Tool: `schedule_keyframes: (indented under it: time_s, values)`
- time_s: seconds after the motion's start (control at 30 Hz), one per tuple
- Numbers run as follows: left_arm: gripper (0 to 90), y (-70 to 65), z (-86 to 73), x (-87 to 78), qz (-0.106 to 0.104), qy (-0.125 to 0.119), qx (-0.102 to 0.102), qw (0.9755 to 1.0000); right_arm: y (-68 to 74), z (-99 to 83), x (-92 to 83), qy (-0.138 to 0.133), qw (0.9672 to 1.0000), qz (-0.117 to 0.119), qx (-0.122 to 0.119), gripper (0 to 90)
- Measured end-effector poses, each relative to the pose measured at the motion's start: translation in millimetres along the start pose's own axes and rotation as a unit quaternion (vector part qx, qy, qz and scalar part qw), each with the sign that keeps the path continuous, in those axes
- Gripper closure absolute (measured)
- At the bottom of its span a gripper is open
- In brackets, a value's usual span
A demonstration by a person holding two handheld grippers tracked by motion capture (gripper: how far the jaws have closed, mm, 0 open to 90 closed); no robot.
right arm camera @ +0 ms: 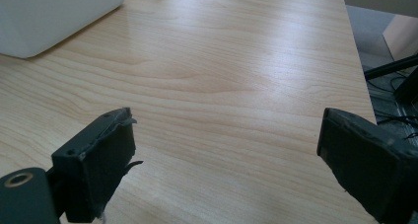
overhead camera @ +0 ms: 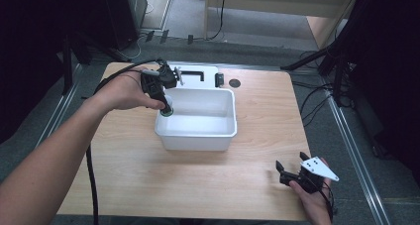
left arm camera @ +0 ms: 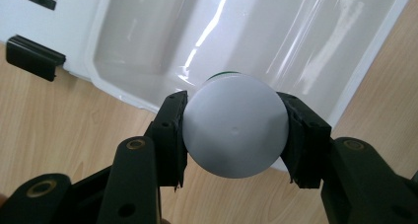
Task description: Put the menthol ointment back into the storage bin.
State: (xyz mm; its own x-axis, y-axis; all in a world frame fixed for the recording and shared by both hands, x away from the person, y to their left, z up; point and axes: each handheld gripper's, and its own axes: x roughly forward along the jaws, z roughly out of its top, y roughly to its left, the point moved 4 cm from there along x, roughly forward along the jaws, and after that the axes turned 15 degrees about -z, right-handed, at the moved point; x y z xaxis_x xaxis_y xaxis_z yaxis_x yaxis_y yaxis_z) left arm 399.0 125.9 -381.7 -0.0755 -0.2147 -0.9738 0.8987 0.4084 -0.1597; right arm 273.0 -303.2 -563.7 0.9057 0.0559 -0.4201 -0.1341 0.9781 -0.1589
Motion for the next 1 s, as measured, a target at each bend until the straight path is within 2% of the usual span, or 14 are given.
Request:
schedule_keyframes:
  time_s: [0.3,0.6,0.8,1.0]
  values:
    - [51.3,4.3,-3.1,16.3,-0.006,0.011,0.002,0.9999,0.2,0.0,0.0,0.001,1.0,0.0,-0.001,7.7]
    - [51.3,9.7,-6.9,30.2,-0.011,0.007,0.0,0.9999,0.3,0.0,0.0,0.0,1.0,0.001,-0.001,7.7]
    - [51.3,12.9,-5.7,39.7,-0.005,0.012,0.009,0.9999,0.3,0.0,0.1,0.001,1.0,0.001,-0.001,7.8]
    - [51.3,13.1,-3.7,49.7,0.0,0.027,0.023,0.9994,0.2,-0.1,0.1,0.001,1.0,0.002,-0.002,7.8]
